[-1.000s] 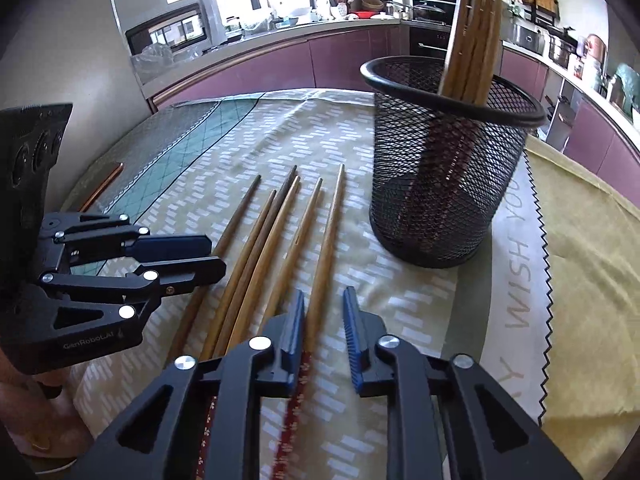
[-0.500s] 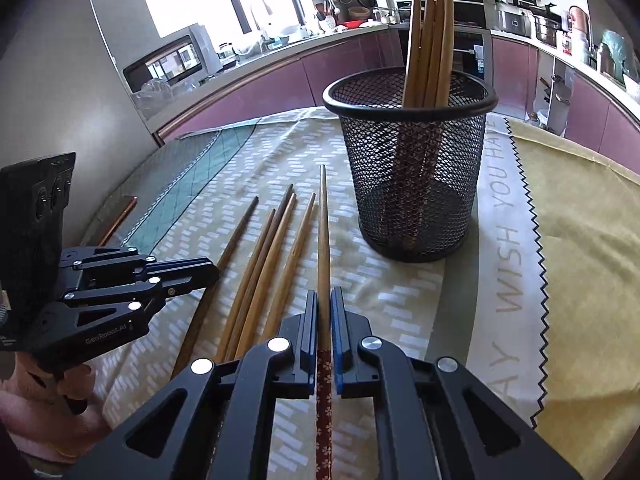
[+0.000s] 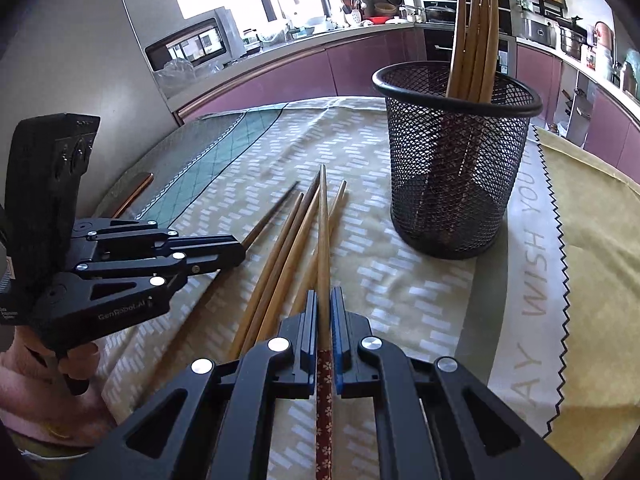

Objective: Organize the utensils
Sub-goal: 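Close the left tool on a chopstick while the right tool grasps another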

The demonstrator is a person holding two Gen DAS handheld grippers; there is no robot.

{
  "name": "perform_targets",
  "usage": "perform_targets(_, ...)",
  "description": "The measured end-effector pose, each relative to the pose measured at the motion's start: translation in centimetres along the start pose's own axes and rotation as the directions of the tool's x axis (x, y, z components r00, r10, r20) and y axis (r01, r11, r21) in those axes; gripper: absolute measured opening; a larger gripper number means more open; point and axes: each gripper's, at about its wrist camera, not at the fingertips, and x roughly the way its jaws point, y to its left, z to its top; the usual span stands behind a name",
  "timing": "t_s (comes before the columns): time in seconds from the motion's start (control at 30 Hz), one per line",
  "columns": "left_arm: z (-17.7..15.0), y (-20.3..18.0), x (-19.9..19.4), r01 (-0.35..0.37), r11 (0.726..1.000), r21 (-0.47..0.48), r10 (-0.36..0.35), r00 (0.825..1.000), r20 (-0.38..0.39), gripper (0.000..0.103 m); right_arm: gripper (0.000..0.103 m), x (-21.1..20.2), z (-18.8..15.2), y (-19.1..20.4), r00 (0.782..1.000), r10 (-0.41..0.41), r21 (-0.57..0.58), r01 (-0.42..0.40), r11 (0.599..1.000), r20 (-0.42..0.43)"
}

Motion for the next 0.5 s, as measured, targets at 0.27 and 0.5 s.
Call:
perform_targets(0.27, -0.3, -0.8, -0.9, 0.065, 0.998, 0.026, -0.066, 0.998, 0.017, 0.003, 0.006, 0.6, 0.0, 0.0, 1.000, -0.015, -0.015, 0.015, 1.000, -0.025)
perform_targets(0.5, -0.4, -0.9, 0.3, 0.065, 0.997, 0.040, -0.065, 0.998, -0.014, 0.020, 0.007, 1.3, 0.8, 0.2, 0.999, -0.032, -0.029, 0.031, 0.999, -0.033)
